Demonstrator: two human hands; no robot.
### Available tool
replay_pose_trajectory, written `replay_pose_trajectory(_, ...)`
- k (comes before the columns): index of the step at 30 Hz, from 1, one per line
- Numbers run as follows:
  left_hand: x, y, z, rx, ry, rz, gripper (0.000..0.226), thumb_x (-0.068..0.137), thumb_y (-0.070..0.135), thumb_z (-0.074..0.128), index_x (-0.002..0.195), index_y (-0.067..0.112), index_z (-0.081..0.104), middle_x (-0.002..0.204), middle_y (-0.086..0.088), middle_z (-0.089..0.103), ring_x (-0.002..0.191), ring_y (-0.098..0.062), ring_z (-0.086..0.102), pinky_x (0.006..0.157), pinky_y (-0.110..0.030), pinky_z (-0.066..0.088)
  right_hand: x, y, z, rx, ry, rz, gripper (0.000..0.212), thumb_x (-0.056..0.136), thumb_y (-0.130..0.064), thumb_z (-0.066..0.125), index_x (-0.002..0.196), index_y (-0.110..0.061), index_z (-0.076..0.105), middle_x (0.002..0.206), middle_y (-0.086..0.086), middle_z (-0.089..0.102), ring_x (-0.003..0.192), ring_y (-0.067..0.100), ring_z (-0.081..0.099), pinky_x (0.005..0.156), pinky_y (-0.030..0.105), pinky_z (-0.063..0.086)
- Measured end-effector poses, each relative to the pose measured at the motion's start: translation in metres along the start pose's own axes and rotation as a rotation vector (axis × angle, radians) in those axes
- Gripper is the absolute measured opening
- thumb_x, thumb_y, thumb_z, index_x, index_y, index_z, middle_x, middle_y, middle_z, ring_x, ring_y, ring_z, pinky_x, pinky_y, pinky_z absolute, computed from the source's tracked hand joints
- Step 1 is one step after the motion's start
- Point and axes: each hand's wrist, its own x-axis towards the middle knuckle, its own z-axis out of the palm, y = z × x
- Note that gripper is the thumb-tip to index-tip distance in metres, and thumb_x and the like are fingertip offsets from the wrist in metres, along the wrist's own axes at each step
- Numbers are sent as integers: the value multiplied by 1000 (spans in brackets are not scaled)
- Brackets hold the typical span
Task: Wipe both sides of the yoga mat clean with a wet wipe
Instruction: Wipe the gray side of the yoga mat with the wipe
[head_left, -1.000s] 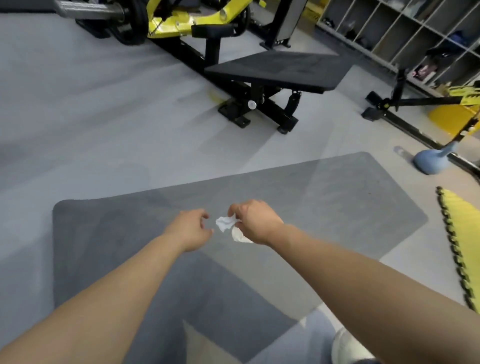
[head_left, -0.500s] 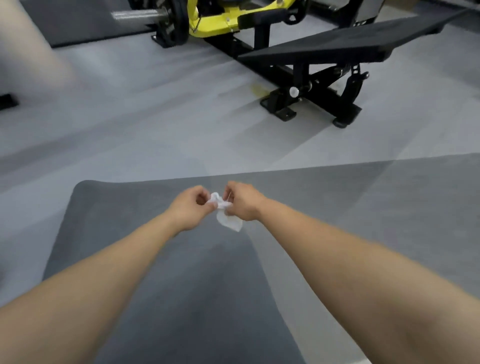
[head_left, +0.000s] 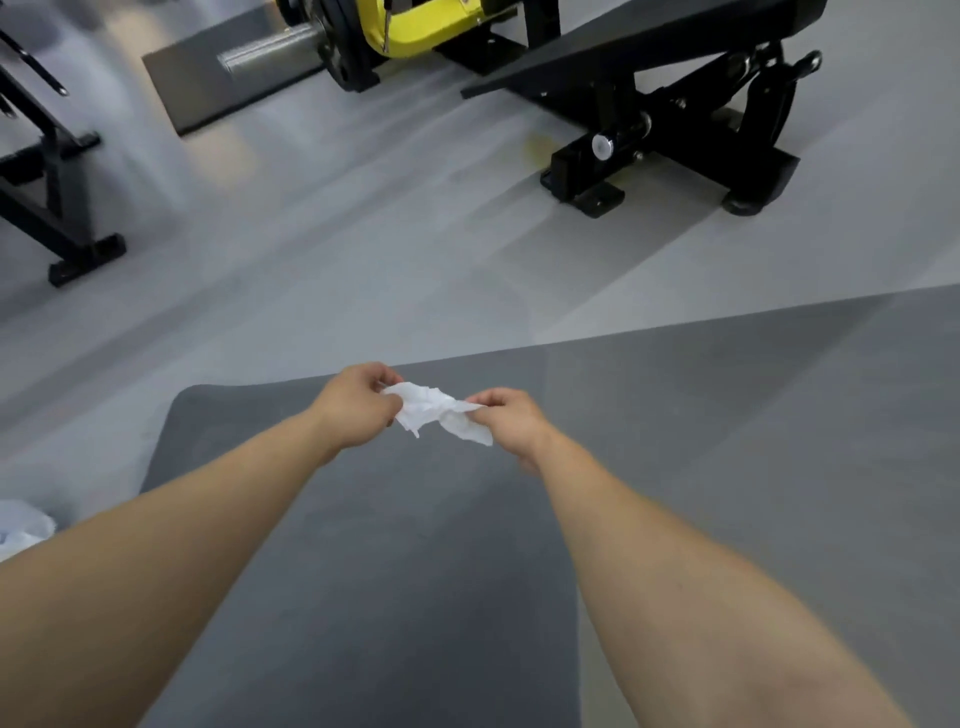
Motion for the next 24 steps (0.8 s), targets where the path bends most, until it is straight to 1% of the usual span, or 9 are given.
replay_pose_trajectory(3, 9, 0, 3, -8, -8, -7, 25, 87, 5, 48, 96, 19, 68, 89, -11, 73, 69, -21, 59, 69, -34, 48, 3, -11, -17, 158, -54, 16, 13, 87, -12, 68, 100, -11, 69, 93, 5, 70, 84, 17, 66, 82, 32, 56)
replay_pose_trajectory(6, 12, -7, 6, -297, -28, -109, 26, 93, 4, 50, 113, 16, 61, 85, -12, 67, 64, -21, 55, 75, -37, 56, 1, -16, -40, 178, -44, -13, 21, 89, -8, 61, 109, -7, 68, 95, 6, 69, 87, 17, 66, 86, 33, 55)
replay_pose_trajectory(8, 7, -11, 9, -553, -125, -220, 31, 96, 2, 46, 122, 17, 55, 76, -10, 59, 60, -20, 51, 84, -45, 58, -4, -18, -50, 230, -45, -11, 24, 90, -10, 59, 112, -6, 68, 96, 5, 70, 91, 19, 67, 86, 32, 54)
replay_pose_trajectory(10, 0, -12, 12, -553, -226, -262, 33, 96, 3, 46, 123, 20, 55, 76, -8, 58, 61, -19, 52, 88, -48, 57, -9, -21, -52, 340, -73, -14, 23, 90, -11, 59, 110, -5, 69, 97, 8, 71, 94, 22, 69, 90, 35, 55)
replay_pose_trajectory(13, -9, -15, 17, -216, -243, -114, 34, 88, 31, 67, 121, 33, 62, 108, 5, 67, 94, -14, 65, 92, -41, 54, -17, -38, -45, 341, -93, -52, 15, 91, -14, 63, 102, -5, 68, 95, 11, 71, 90, 25, 69, 86, 38, 57)
replay_pose_trajectory(16, -17, -12, 24, -364, -403, 59, 57, 75, 56, 68, 128, 36, 63, 127, 11, 67, 122, -11, 60, 103, -37, 46, -22, -56, -33, 199, -81, -93, 23, 90, -18, 68, 107, -2, 67, 101, 14, 73, 92, 27, 71, 81, 36, 58)
replay_pose_trajectory(18, -26, -5, 33, -480, -489, 139, 53, 83, 52, 71, 128, 24, 65, 121, 1, 71, 115, -17, 66, 101, -39, 50, -27, -63, -26, 87, -66, -108, 30, 87, -23, 71, 109, -2, 66, 105, 15, 72, 96, 29, 70, 84, 39, 56)
replay_pose_trajectory(20, -30, 0, 43, -482, -426, 171, 40, 89, 37, 76, 121, 15, 66, 113, -5, 74, 106, -21, 71, 98, -41, 54, -34, -64, -21, 6, -53, -114, 32, 86, -26, 73, 107, -4, 67, 102, 13, 73, 94, 27, 71, 83, 39, 56)
replay_pose_trajectory(24, -23, 0, 44, -474, -379, 104, 33, 89, 25, 76, 113, 4, 67, 94, -9, 75, 85, -21, 72, 88, -41, 58, -51, -58, -31, -144, 76, -128, 25, 85, -28, 73, 97, -6, 70, 80, 3, 70, 69, 16, 66, 58, 27, 52)
